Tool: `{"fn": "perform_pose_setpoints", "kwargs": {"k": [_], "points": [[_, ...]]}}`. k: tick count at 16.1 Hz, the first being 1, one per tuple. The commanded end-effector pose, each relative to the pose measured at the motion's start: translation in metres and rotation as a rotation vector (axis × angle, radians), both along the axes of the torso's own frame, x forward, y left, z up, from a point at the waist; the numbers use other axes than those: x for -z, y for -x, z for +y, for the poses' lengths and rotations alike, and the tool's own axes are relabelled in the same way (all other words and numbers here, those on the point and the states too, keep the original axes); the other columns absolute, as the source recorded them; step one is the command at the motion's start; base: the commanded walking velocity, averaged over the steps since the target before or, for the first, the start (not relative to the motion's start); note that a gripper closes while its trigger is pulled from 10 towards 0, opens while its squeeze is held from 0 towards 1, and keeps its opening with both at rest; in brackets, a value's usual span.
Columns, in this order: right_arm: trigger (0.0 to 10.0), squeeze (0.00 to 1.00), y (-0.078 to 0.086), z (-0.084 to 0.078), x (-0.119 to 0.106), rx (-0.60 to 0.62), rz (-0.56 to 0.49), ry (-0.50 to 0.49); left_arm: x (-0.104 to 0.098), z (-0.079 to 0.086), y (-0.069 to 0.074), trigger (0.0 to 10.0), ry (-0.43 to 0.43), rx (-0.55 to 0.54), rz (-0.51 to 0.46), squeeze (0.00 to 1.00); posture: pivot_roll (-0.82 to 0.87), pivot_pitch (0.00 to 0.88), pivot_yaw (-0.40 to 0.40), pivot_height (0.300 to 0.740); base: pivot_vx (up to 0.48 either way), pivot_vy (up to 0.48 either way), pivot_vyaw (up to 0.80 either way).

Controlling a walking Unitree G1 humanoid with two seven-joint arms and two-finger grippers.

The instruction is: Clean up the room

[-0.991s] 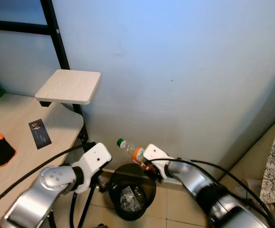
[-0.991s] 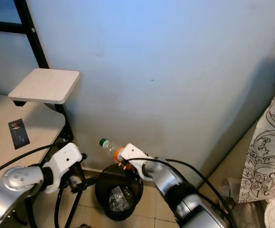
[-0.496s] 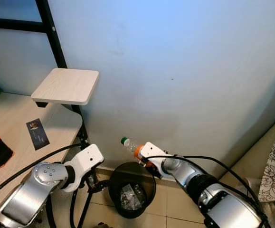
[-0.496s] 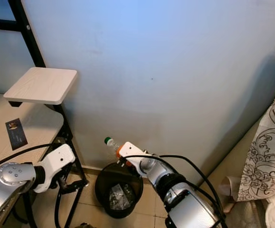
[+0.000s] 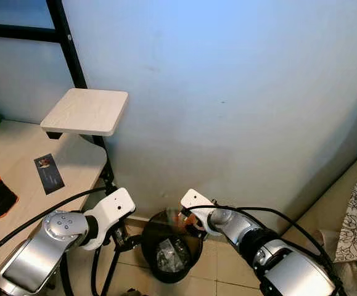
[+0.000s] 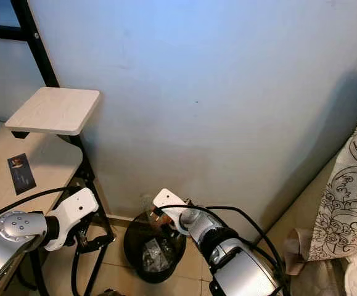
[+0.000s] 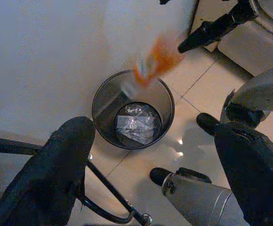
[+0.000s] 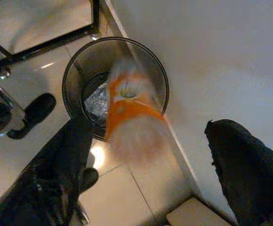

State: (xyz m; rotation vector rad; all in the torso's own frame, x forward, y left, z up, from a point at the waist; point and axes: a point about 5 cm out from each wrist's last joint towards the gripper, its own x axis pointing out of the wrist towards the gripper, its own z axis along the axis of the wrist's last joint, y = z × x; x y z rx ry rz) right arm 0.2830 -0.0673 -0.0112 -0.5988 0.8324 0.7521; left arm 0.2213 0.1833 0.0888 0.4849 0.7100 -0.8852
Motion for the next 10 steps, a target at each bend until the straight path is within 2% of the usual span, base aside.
{"fn": "perform_pose_setpoints", "kwargs": {"k": [1,2,4,5,7,9,10], "points": [[10.0,1.0,0.0,0.002,-0.001,0.023,0.02,-0.04,-0.002,0.0,0.001,10.0,0.003,0.003,-0.001,0.0,-0.02,0.0,0.01,0.74,0.0,0.0,0.0],[10.0,1.0,0.002,0.003,0.001,0.038,0.034,-0.059,-0.002,0.001,0.001,10.0,0.005,0.002,0.0,0.0,-0.02,0.0,0.013,0.74,0.0,0.0,0.0],[10.0,1.0,0.004,0.002,0.003,0.154,0.072,-0.169,-0.003,0.002,0.001,10.0,0.009,-0.012,-0.008,0.0,-0.03,0.0,0.021,0.74,0.0,0.0,0.0],[10.0,1.0,0.001,-0.003,0.0,0.158,0.045,-0.199,-0.005,0.0,0.0,10.0,0.027,-0.042,-0.035,0.0,-0.03,0.0,0.023,0.74,0.0,0.0,0.0],[10.0,1.0,-0.006,-0.019,-0.006,0.233,-0.009,-0.289,-0.007,-0.005,-0.006,10.0,0.07,-0.147,-0.103,0.0,-0.04,0.0,0.02,0.74,0.0,0.0,0.0],[10.0,1.0,-0.007,-0.048,-0.032,0.417,-0.144,-0.484,-0.013,-0.02,-0.012,10.0,0.162,-0.283,-0.197,0.0,-0.06,0.0,0.021,0.74,0.0,0.0,0.0],[10.0,1.0,-0.004,-0.055,-0.042,0.471,-0.183,-0.536,-0.015,-0.023,-0.013,10.0,0.172,-0.301,-0.217,0.0,-0.06,0.0,0.017,0.74,0.0,0.0,0.0]]}}
